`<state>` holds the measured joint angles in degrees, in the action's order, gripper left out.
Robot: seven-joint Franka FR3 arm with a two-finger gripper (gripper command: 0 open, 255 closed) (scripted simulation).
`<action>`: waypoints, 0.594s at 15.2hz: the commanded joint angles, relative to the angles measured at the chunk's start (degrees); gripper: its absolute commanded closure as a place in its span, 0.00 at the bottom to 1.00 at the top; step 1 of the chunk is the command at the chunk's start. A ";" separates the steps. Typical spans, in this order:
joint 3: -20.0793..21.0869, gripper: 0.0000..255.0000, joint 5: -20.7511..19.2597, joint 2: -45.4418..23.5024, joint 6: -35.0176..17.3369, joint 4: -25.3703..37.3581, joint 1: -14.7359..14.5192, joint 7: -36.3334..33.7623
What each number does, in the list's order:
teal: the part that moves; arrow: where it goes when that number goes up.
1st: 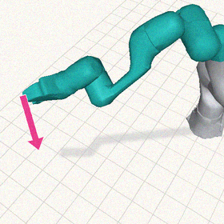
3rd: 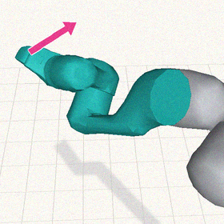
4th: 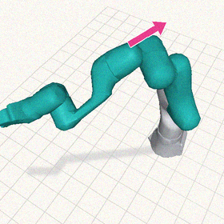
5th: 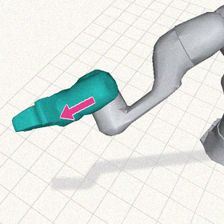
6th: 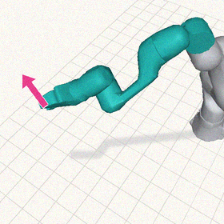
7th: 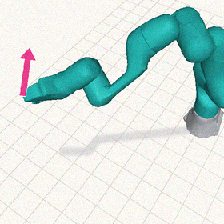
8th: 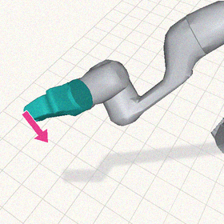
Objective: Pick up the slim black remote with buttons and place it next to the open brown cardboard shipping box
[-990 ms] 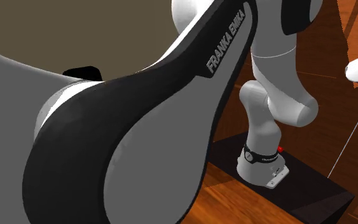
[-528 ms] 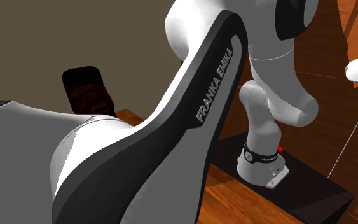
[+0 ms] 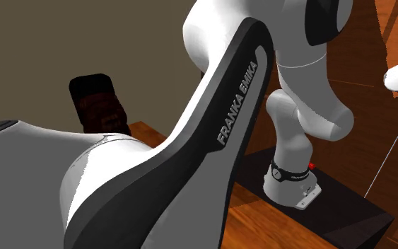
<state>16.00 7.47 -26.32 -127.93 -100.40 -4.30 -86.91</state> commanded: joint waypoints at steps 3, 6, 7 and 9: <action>-0.07 0.00 -0.04 -0.11 0.01 0.02 0.01 -0.04; -0.07 0.00 -0.02 -0.05 0.02 -0.04 0.06 0.01; -0.03 0.00 0.14 0.97 1.54 0.43 0.38 0.10; 0.00 0.00 0.42 2.86 4.65 1.61 0.98 0.27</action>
<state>15.99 7.87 -24.03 -124.78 -99.69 -3.44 -86.53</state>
